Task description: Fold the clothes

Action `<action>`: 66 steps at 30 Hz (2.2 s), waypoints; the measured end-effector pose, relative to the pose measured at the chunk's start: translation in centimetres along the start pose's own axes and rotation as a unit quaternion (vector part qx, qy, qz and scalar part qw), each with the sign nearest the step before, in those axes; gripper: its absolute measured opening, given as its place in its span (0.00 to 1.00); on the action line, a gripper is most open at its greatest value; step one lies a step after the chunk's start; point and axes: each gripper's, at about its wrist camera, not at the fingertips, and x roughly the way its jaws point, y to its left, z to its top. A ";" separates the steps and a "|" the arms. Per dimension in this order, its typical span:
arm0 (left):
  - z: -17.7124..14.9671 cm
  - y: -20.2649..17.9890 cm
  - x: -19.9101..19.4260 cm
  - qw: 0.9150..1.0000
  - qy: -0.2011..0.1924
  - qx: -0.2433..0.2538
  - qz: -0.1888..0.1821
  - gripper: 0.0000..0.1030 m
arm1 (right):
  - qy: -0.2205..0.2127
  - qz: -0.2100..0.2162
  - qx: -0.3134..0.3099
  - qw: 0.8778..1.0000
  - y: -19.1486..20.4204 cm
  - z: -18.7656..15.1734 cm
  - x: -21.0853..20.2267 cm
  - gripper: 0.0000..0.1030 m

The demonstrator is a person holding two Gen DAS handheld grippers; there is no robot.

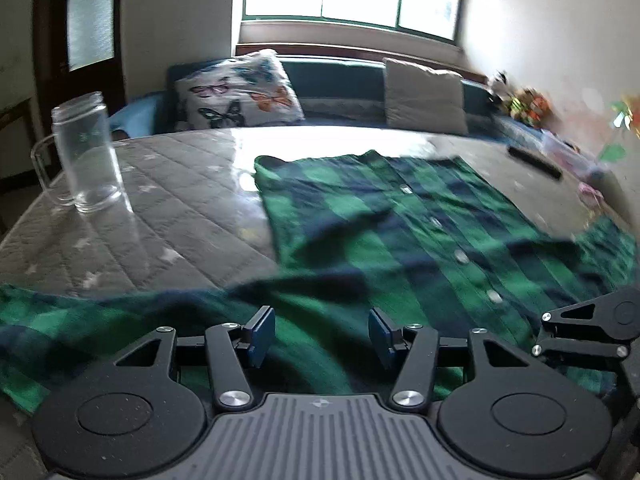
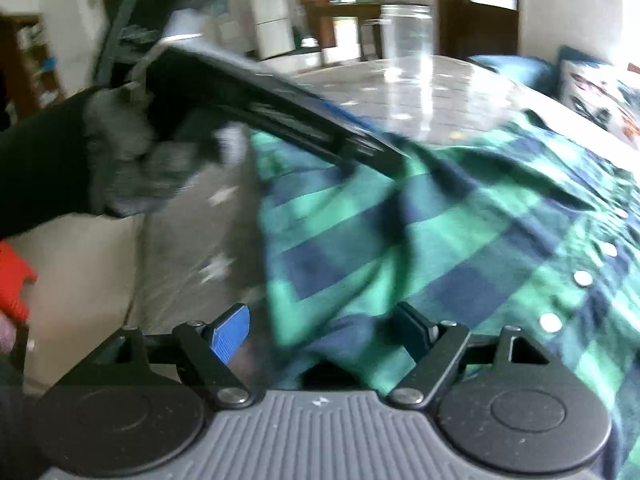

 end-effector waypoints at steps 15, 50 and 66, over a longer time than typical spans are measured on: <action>-5.7 -1.7 -2.2 0.998 -0.003 0.032 0.060 0.54 | -0.002 0.004 -0.042 0.999 1.3 -0.1 -0.1 0.82; -4.5 25.1 -4.7 0.906 -0.037 -0.309 0.287 0.20 | -0.007 0.035 -0.057 0.998 2.7 3.9 4.8 0.75; 1.7 13.9 -9.2 0.955 -0.149 -0.229 0.116 0.04 | -0.068 -0.017 0.025 0.997 -0.7 3.6 -1.1 0.65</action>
